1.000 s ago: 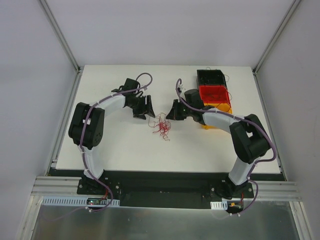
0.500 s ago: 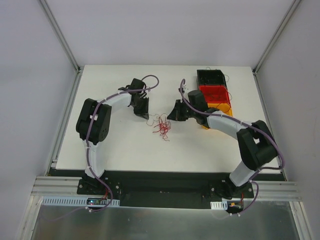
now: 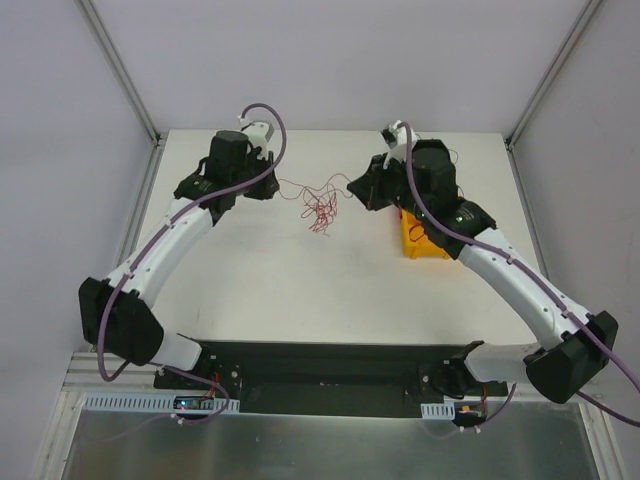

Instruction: Untangle the cables

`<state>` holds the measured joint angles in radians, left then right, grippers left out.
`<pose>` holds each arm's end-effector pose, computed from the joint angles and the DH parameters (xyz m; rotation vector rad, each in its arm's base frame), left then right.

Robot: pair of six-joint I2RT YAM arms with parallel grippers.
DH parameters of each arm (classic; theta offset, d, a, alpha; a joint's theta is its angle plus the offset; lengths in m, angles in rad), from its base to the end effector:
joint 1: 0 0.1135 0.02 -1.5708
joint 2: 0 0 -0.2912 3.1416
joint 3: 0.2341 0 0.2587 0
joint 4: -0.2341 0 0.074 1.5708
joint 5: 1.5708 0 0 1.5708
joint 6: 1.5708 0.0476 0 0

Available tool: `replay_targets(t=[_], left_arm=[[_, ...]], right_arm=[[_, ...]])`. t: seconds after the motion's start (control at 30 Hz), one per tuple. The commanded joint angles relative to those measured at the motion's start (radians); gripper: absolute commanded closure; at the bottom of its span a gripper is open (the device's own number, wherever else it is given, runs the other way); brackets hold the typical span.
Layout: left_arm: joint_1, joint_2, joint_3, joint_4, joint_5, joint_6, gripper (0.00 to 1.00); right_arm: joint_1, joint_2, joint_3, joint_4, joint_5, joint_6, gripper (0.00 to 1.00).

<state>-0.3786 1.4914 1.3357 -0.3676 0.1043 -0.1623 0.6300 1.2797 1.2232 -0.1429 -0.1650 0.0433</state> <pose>0.3326 -0.1376 0.3634 0.2924 2.1006 -0.4337 0.2456 0.1887 0.4142 -0.6395 1.6945 0.6294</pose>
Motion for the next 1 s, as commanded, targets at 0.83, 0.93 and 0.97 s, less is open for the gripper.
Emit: replay_targets(t=[0.83,0.93,0.97], left_arm=[[0.001,-0.507,-0.519,0.425,0.527,-0.278,0.16],[-0.058,-0.467,-0.585,0.579,0.481,-0.292,0.18],[-0.095,-0.45,-0.604,0.617,0.438,-0.28,0.15]], right_arm=[[-0.001,0.024,0.407,0.015,-0.174,0.174,1.0],[-0.001,0.023,0.433,0.051,-0.191,0.226,1.0],[0.002,0.026,0.437,0.071,-0.208,0.252,1.0]])
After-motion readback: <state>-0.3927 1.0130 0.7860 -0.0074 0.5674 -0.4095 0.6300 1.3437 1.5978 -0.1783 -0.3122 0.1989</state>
